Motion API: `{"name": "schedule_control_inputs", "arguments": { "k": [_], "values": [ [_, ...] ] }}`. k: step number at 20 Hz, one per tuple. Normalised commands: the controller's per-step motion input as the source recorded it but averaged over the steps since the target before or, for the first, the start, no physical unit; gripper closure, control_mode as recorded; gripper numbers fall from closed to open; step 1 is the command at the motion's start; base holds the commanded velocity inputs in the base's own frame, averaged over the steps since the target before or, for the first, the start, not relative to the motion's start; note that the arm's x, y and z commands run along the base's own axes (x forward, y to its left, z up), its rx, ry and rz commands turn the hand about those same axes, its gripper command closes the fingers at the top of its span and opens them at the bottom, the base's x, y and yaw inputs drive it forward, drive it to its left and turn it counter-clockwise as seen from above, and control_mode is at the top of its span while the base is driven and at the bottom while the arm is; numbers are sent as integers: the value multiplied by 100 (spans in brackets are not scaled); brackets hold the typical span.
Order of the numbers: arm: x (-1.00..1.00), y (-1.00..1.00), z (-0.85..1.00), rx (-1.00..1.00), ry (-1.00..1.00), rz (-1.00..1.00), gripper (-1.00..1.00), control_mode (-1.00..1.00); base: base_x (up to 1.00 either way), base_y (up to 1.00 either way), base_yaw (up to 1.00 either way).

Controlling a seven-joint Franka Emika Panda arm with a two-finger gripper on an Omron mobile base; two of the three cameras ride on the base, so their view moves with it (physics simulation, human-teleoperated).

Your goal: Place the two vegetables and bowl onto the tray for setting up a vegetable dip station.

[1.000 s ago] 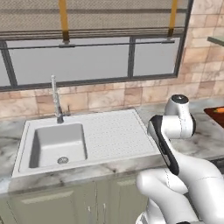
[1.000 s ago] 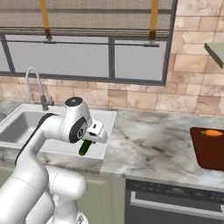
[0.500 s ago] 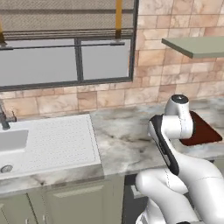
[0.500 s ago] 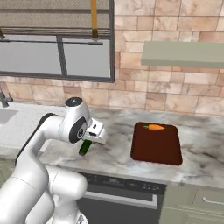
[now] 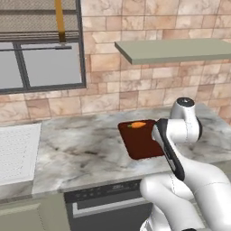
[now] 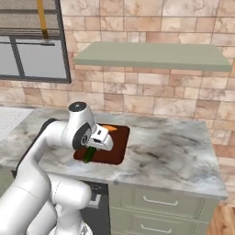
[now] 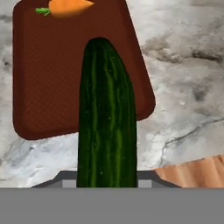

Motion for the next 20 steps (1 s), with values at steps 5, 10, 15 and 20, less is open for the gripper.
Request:
{"name": "schedule_control_inputs", "arguments": {
  "k": [5,10,15,20],
  "values": [
    [0,0,0,0,0,0,100,100,27,5,0],
    [0,0,0,0,0,0,100,100,27,40,0],
    [0,0,0,0,0,0,100,100,32,33,0],
    [0,0,0,0,0,0,100,100,52,1,0]
  ]
}}
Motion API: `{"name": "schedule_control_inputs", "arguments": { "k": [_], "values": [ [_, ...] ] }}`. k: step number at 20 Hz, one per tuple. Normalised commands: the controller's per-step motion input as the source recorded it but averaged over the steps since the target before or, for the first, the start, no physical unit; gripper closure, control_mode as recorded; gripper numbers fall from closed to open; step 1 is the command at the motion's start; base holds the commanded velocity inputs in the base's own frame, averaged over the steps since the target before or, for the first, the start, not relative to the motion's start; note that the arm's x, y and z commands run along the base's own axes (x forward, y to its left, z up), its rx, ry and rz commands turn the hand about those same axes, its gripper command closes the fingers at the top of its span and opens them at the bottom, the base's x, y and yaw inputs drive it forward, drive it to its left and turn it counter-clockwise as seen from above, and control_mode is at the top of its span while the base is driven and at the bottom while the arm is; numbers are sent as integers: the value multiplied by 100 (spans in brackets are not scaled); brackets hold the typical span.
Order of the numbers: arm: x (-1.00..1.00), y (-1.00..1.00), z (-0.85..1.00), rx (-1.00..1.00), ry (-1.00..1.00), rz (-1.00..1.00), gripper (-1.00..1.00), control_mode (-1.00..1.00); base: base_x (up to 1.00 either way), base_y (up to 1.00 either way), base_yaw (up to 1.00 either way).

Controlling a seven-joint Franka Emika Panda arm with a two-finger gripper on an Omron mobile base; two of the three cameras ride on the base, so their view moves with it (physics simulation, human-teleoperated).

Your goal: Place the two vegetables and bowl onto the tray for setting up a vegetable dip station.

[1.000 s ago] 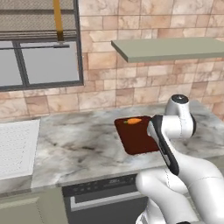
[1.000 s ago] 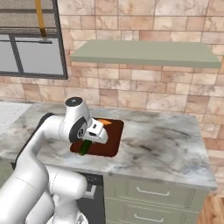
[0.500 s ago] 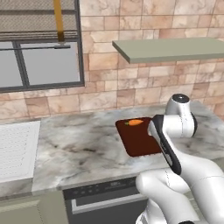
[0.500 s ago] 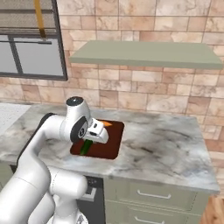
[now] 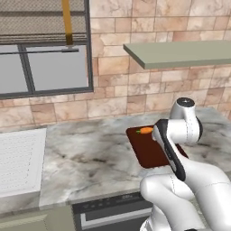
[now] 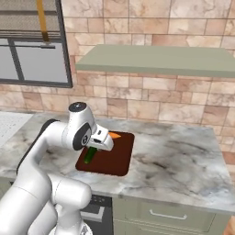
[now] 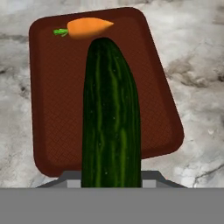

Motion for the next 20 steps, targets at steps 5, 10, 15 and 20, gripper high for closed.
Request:
{"name": "schedule_control_inputs", "arguments": {
  "k": [5,10,15,20],
  "values": [
    [0,0,0,0,0,0,100,100,41,0,0],
    [0,0,0,0,0,0,100,-100,15,0,0],
    [8,0,0,0,0,-3,100,-100,0,0,0],
    [36,1,0,0,0,-30,100,-100,0,0,0]
  ]
}}
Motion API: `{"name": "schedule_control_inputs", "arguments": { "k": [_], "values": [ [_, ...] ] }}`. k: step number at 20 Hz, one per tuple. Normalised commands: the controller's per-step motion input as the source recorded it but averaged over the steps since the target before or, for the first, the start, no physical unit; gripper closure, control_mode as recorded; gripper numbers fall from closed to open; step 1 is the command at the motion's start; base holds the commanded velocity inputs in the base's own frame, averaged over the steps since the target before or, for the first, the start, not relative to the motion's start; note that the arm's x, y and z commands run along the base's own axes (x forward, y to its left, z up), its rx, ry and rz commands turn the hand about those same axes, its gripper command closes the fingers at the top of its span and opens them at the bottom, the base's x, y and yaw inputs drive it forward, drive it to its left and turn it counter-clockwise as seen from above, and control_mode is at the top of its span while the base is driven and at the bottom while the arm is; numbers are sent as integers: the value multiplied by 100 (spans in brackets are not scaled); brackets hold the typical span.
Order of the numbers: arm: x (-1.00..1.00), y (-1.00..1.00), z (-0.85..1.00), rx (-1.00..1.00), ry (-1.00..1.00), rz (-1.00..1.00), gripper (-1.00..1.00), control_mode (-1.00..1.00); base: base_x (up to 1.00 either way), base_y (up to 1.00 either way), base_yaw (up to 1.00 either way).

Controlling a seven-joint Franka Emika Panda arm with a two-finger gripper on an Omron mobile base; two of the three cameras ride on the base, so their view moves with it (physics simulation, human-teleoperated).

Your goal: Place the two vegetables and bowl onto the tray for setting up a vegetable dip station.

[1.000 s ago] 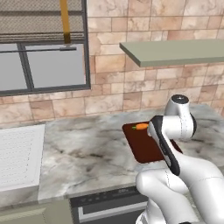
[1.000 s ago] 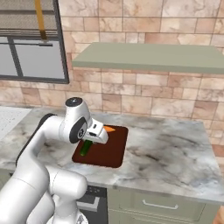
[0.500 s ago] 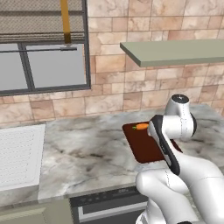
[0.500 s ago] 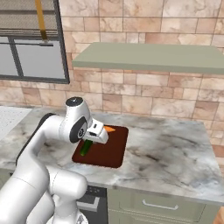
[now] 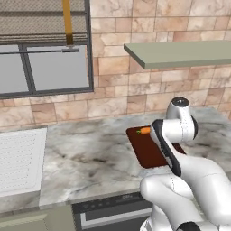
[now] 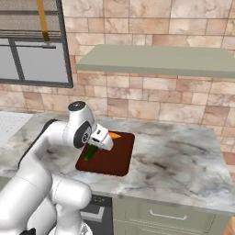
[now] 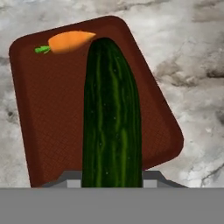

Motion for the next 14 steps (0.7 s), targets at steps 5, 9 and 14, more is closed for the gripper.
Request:
{"name": "schedule_control_inputs", "arguments": {
  "k": [5,9,14],
  "values": [
    [39,7,0,1,0,-54,100,-100,0,0,0],
    [34,0,-6,12,0,-53,100,-100,0,0,0],
    [54,-9,-13,24,0,-43,100,-100,0,0,0]
  ]
}}
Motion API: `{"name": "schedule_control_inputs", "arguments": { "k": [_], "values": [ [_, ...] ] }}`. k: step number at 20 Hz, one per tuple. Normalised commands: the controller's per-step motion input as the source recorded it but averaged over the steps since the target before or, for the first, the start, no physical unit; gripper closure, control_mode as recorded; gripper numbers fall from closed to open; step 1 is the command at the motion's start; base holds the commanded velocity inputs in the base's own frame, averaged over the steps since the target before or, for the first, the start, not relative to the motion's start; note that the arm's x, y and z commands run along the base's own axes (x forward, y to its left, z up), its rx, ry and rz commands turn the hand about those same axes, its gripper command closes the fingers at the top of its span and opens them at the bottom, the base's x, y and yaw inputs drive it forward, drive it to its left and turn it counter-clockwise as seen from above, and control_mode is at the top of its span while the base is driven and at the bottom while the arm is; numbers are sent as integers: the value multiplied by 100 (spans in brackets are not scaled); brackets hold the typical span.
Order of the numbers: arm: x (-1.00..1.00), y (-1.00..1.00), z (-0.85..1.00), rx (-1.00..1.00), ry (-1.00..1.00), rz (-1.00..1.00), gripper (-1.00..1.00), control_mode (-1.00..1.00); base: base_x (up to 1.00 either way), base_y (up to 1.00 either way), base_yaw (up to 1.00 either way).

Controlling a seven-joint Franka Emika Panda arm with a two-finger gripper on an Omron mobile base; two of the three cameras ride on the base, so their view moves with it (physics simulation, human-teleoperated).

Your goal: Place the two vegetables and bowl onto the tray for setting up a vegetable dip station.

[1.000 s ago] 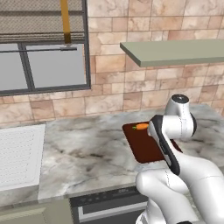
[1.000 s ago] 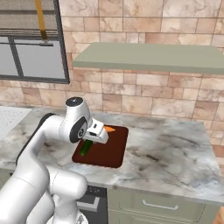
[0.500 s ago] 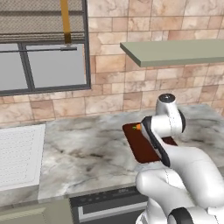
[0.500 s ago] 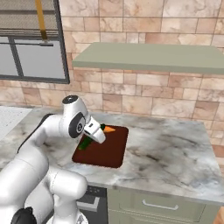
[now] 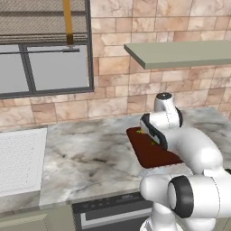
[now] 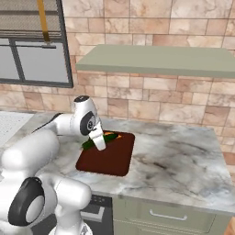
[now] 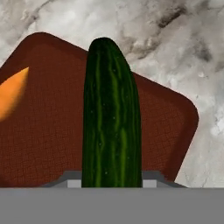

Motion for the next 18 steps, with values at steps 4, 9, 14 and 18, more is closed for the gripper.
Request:
{"name": "schedule_control_inputs", "arguments": {
  "k": [4,9,14,18],
  "values": [
    [63,-10,-25,27,0,-31,100,-100,0,0,0],
    [45,-17,-24,14,-4,-11,100,-100,0,0,0],
    [3,0,-12,3,-31,-2,100,-100,0,0,0],
    [0,0,-8,4,-29,0,100,-100,0,0,0]
  ]
}}
